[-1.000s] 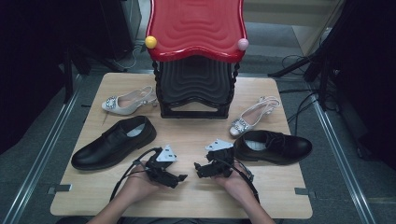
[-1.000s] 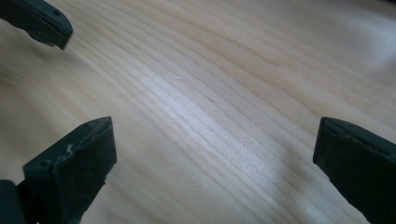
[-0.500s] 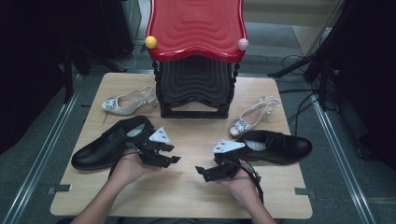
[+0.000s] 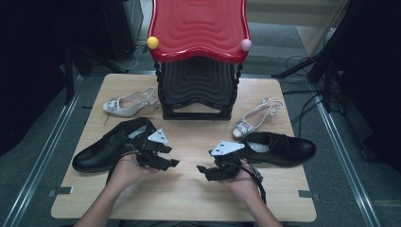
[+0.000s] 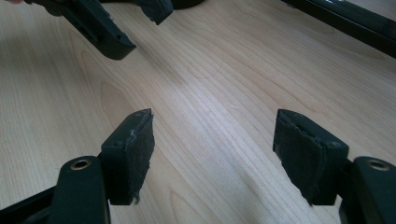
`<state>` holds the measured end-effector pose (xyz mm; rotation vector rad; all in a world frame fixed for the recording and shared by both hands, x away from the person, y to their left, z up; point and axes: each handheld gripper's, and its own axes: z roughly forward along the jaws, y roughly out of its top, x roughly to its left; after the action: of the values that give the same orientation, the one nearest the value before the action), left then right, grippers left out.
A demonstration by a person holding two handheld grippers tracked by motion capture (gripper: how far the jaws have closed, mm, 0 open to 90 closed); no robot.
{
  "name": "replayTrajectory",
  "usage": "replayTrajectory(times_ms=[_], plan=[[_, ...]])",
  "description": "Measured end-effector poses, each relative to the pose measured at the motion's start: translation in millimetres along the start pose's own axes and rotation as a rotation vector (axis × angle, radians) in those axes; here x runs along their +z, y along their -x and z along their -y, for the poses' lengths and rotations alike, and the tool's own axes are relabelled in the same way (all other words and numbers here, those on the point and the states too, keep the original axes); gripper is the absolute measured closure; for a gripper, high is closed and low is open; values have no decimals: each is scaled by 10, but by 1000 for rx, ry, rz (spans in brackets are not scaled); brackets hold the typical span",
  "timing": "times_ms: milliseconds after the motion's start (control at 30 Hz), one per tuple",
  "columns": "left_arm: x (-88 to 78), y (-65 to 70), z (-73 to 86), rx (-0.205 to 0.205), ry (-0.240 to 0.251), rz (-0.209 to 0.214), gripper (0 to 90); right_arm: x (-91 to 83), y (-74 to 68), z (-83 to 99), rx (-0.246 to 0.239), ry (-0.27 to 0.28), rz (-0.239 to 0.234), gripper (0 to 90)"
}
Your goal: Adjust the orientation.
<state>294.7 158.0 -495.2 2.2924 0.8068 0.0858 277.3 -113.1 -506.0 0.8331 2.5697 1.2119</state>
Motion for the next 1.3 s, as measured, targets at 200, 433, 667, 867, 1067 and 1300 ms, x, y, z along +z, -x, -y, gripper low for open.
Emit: replayTrajectory(times_ms=[200, 433, 667, 867, 1067, 1300], plan=[[-118, -32, 60, -48, 34, 10, 385, 49, 12, -38, -6, -5, -32, 378], [-292, -84, 133, -119, 52, 0, 435, 126, 69, -106, 24, -37, -72, 389], [-488, -160, 198, -153, 76, -49, 458, 202, 65, -138, 22, -41, -95, 391], [-617, -232, 227, -180, 85, -79, 455, 235, 77, -146, 37, -45, -100, 390], [-730, -331, 217, -201, 99, -101, 436, 240, 69, -136, 46, -67, -94, 386], [-762, -468, 121, -202, 64, -167, 477, 157, 61, -75, 43, -72, -79, 381]])
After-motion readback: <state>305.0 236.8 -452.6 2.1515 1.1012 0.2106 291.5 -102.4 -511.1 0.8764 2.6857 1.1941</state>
